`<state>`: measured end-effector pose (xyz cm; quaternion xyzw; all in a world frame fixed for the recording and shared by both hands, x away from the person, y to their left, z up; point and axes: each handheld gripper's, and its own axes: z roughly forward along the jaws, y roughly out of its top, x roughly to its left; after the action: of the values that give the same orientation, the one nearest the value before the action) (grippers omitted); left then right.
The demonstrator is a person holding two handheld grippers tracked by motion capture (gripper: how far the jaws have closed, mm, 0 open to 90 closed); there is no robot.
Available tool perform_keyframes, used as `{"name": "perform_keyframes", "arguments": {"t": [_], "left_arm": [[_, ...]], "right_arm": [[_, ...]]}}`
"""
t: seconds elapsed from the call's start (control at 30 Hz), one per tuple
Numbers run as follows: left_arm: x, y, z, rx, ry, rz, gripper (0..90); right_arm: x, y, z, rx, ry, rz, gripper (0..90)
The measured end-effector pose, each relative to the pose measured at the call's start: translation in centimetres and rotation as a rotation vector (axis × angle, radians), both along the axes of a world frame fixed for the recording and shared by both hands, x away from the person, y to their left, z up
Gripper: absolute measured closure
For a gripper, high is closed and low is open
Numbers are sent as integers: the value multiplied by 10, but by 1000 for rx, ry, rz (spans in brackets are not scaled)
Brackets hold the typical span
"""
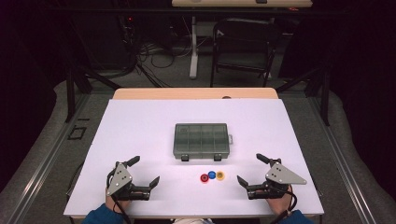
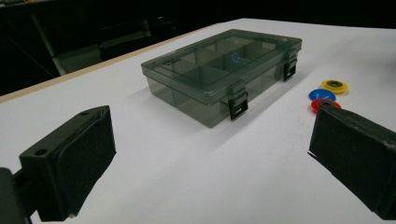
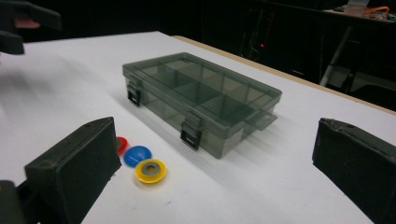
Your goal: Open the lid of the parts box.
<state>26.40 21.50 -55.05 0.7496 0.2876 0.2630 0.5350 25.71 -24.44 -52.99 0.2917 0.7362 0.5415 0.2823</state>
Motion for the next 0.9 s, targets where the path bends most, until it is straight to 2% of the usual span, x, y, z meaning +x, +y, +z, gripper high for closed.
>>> {"name": "perform_keyframes", "arguments": {"t": [0.13,0.17,0.27,0.4,0.6,0.83,0.9], "left_arm": [[3,-1,1,7,5,-9,2],[5,-2,2,8,11,-14,1],[8,-5,5,24,18,-23,2],[13,-9,7,38,29,-40,2],[24,-13,11,55,53,-61,1],[37,-19,17,61,83,-91,1],[42,-21,19,76,88,-101,1]], "right_arm": [[7,0,0,0,36,5,0],[13,1,0,-16,60,12,0],[19,4,0,-39,84,25,0],[24,11,3,-68,97,49,0],[41,16,5,-102,180,104,0],[52,21,7,-134,202,101,0],[56,22,8,-149,221,97,0]]}}
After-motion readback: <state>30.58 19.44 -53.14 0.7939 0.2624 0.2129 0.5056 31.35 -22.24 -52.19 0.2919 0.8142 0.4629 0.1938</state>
